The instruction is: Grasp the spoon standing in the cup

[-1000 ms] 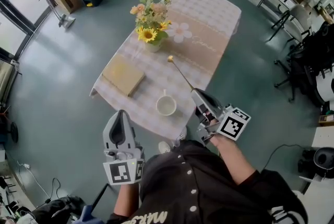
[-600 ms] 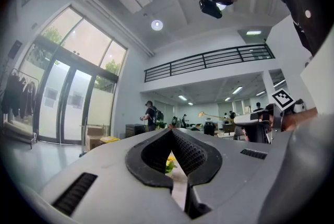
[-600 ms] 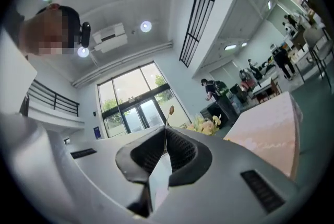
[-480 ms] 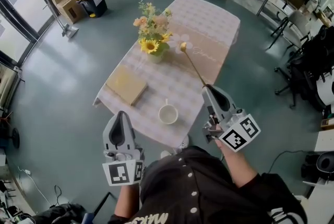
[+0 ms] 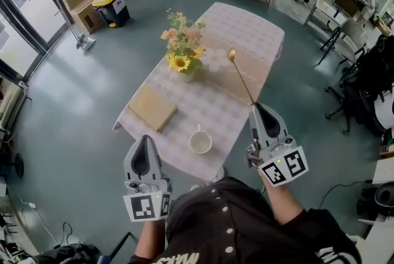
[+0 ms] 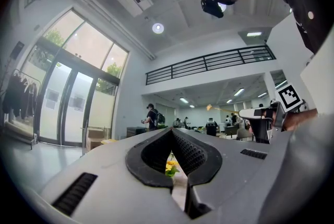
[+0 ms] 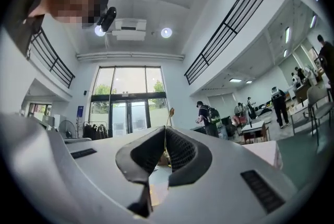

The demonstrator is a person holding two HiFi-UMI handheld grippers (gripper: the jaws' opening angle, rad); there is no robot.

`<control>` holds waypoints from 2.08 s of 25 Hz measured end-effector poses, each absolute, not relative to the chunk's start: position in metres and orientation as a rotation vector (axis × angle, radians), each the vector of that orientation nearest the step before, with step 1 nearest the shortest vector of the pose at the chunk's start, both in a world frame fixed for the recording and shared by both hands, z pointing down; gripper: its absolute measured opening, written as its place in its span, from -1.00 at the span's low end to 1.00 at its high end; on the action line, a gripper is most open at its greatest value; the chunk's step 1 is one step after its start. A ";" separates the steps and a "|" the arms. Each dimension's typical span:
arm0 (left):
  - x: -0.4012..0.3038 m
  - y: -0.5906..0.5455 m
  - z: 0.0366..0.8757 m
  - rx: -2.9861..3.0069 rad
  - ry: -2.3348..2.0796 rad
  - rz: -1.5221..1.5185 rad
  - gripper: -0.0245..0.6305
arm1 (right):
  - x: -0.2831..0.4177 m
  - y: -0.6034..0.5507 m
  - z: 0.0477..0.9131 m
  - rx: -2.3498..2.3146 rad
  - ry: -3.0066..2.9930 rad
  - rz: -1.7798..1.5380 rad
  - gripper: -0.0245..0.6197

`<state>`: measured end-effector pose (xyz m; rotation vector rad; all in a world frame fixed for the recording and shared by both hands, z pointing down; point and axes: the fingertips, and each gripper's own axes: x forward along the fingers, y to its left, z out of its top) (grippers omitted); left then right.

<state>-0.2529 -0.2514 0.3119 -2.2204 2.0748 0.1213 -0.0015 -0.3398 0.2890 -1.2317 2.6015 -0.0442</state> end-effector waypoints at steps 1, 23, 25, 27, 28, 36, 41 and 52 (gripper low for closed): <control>-0.254 -0.252 0.313 -2.216 2.080 0.120 -0.87 | 0.001 -0.341 0.288 -1.255 2.598 -0.016 -0.91; -0.277 -0.258 0.318 -2.125 2.151 0.071 -0.87 | 0.021 -0.336 0.288 -1.445 2.588 0.303 -0.91; -0.279 -0.259 0.322 -2.119 2.162 0.064 -0.87 | 0.021 -0.337 0.292 -1.449 2.592 0.313 -0.91; -0.279 -0.260 0.325 -2.114 2.168 0.056 -0.87 | 0.022 -0.336 0.295 -1.451 2.598 0.316 -0.91; -0.279 -0.260 0.326 -2.112 2.170 0.052 -0.87 | 0.023 -0.336 0.296 -1.452 2.600 0.317 -0.91; -0.279 -0.261 0.325 -2.110 2.175 0.051 -0.87 | 0.024 -0.340 0.301 -1.448 2.619 0.295 -0.91; -0.275 -0.260 0.323 -2.101 2.161 0.028 -0.87 | 0.022 -0.341 0.303 -1.438 2.630 0.288 -0.91; -0.276 -0.258 0.327 -2.098 2.167 0.021 -0.87 | 0.019 -0.340 0.308 -1.425 2.638 0.270 -0.91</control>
